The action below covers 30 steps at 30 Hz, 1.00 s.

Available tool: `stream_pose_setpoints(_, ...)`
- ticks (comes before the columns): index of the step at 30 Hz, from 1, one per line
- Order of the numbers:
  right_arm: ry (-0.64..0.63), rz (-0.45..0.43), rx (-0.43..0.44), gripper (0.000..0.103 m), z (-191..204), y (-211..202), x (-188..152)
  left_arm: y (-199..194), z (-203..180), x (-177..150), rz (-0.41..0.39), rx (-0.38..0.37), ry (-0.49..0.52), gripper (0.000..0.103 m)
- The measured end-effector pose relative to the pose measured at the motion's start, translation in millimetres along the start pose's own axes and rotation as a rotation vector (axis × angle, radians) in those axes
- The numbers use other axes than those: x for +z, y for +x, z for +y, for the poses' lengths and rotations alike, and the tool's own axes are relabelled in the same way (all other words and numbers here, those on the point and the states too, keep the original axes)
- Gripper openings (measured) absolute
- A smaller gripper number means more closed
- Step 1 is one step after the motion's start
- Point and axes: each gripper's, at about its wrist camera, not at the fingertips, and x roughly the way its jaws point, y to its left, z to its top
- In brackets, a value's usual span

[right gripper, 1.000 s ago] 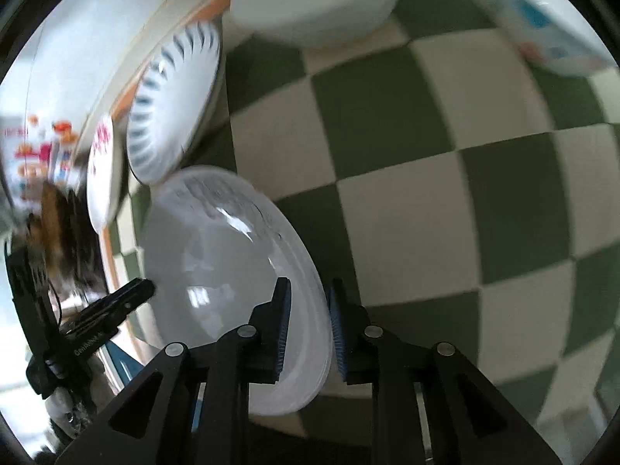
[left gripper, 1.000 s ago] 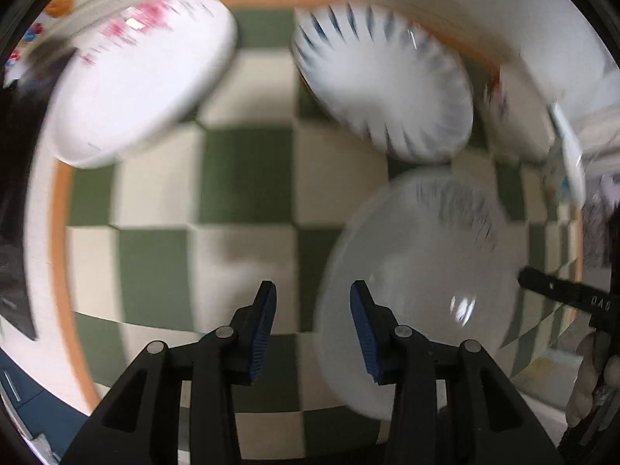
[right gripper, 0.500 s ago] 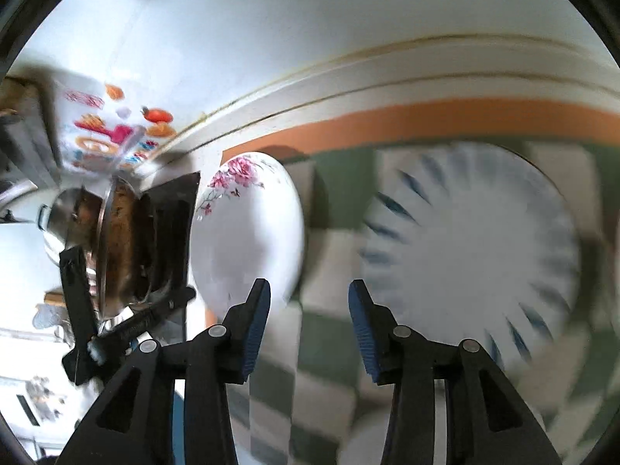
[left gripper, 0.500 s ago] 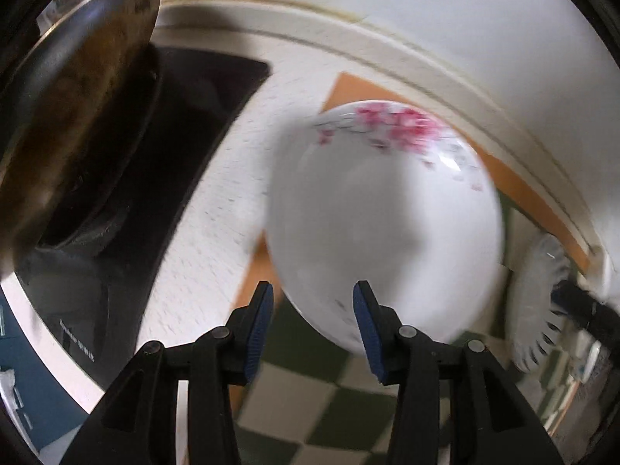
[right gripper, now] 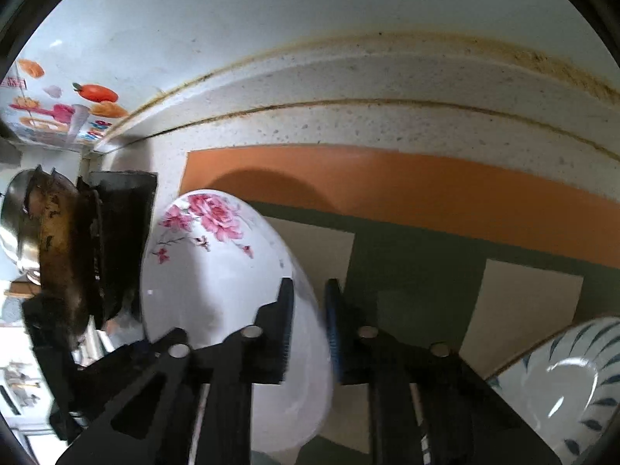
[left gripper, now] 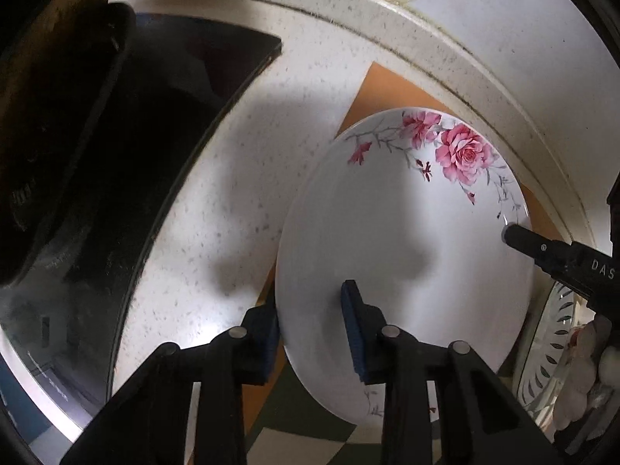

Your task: Organize plates and bowls

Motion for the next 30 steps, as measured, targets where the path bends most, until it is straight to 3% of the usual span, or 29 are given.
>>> stream_pose_setpoints(8, -0.019, -0.017, 0.012, 0.014, 0, -15, -23, -6, -10, -14, -0.016, 0.004, 0.025, 0.027)
stream_pose_setpoints(16, -0.019, -0.092, 0.039, 0.014, -12, -81, -72, -51, -30, -40, -0.059, -0.039, 0.091, 0.027)
stream_pose_setpoints(22, 0.025, -0.149, 0.045, 0.014, -43, -141, -133, -84, -87, -56, -0.091, -0.081, 0.187, 0.027)
stream_pose_setpoints(30, 0.152, -0.190, 0.024, 0.014, -113, -196, -237, -90, -149, -133, -0.021, -0.116, 0.341, 0.027)
